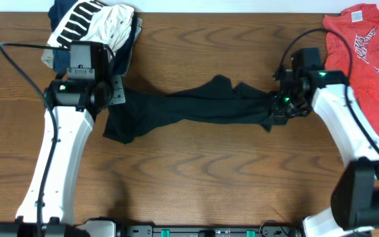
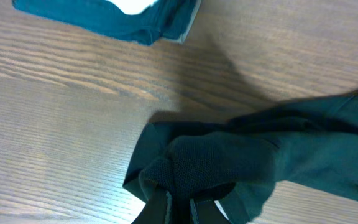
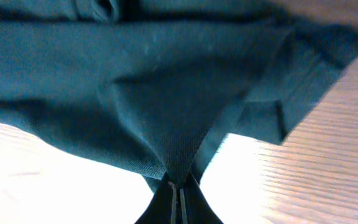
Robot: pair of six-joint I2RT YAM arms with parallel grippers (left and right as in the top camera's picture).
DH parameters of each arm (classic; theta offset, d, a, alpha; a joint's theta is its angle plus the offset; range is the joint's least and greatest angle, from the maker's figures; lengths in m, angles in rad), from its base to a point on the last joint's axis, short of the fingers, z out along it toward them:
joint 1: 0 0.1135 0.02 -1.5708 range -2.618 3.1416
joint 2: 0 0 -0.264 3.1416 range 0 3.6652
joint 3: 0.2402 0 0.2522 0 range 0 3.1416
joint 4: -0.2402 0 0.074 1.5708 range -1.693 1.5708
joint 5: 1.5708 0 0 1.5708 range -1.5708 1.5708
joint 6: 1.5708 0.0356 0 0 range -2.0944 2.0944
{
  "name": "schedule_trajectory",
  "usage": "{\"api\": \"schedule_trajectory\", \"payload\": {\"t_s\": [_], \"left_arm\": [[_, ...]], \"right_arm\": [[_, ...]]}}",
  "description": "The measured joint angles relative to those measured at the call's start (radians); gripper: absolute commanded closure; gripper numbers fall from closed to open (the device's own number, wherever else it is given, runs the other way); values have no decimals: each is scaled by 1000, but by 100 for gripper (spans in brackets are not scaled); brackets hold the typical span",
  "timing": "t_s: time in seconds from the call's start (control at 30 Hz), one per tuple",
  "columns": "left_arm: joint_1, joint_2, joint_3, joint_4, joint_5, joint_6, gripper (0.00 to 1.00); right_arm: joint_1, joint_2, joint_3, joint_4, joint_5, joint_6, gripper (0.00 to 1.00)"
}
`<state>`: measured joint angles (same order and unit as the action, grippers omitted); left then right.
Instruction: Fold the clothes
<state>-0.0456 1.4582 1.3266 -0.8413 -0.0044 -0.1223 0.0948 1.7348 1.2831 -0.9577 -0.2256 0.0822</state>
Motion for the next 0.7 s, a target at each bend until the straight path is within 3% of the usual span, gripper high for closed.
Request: {"api": "schedule_trajectory", "payload": {"t_s": [0.2,0.3,0.43,0.7], "left_arm": [[0,26,0,0,-1,0,94],[0,26,0,0,-2,0,94],[0,26,0,0,-3,0,94],[0,26,0,0,-3,0,94]], "right_arm": [[1,84,-3,77,-3,0,99],[1,130,-3,116,-8,4,82],[1,169,-3,104,-35,-4,71],[28,170,-18,-7,-75,-12,63]]}}
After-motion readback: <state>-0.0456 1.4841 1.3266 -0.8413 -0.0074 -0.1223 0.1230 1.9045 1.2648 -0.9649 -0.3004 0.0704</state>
